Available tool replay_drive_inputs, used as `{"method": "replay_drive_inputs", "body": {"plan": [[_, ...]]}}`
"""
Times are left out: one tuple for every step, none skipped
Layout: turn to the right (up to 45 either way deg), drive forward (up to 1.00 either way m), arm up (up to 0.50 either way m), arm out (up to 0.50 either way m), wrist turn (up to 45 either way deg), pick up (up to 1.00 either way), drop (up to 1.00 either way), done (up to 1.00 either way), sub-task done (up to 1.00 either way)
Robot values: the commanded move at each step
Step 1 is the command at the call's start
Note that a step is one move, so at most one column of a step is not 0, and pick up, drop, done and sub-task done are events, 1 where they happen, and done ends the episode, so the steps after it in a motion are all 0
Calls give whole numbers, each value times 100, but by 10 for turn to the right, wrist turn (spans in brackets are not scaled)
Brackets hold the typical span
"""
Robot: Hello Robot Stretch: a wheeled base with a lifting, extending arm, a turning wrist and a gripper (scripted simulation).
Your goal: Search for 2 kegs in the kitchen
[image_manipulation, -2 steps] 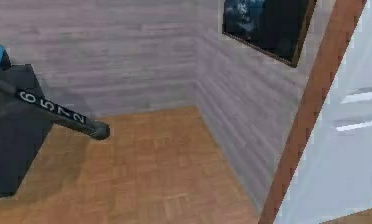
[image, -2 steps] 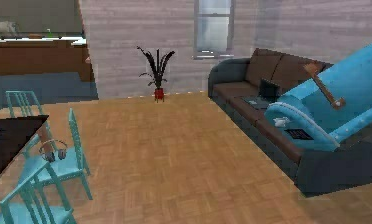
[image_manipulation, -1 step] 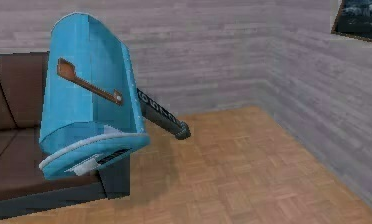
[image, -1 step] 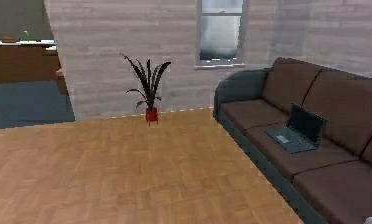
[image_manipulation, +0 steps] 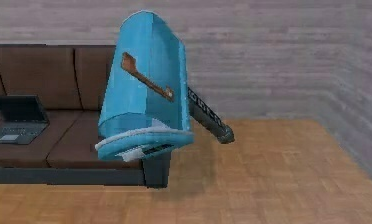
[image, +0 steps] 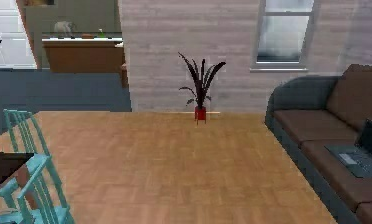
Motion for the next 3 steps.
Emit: {"method": "replay_drive_inputs", "body": {"plan": [[0, 50, 0, 0, 0, 0, 0, 0, 0], [-120, 0, 0, 0, 0, 0, 0, 0, 0], [0, 70, 0, 0, 0, 0, 0, 0, 0]]}}
